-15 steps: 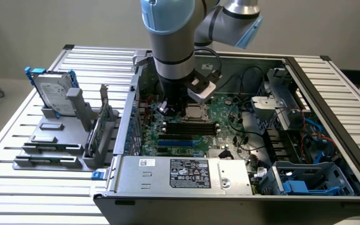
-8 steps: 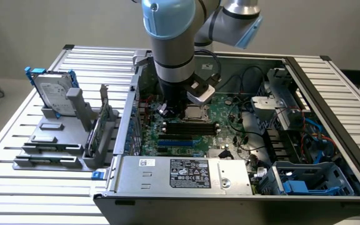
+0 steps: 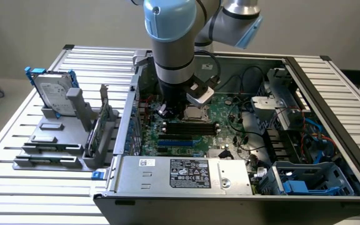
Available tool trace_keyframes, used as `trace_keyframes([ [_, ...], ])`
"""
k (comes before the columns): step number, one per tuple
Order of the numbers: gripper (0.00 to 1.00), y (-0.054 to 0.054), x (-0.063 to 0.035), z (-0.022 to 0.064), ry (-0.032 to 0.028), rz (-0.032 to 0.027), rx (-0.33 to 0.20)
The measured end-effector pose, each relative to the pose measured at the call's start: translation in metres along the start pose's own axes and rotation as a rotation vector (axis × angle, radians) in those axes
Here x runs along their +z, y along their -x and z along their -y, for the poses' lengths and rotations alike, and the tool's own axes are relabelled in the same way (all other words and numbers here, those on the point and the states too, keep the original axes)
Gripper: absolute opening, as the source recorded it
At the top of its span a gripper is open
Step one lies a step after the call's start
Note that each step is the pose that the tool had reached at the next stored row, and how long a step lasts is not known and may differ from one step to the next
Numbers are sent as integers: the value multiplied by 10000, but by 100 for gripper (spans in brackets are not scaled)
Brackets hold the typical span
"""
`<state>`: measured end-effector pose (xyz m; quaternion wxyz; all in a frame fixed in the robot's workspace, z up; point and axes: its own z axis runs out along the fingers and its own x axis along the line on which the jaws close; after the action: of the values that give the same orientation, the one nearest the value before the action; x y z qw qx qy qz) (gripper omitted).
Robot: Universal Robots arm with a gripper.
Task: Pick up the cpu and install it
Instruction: 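Install the first cpu locking lever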
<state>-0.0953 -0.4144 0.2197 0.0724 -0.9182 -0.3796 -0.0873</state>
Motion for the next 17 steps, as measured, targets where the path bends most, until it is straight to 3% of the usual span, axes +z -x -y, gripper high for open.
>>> trace_keyframes([
  [17,11,-3,160,77,-30,-29,4],
])
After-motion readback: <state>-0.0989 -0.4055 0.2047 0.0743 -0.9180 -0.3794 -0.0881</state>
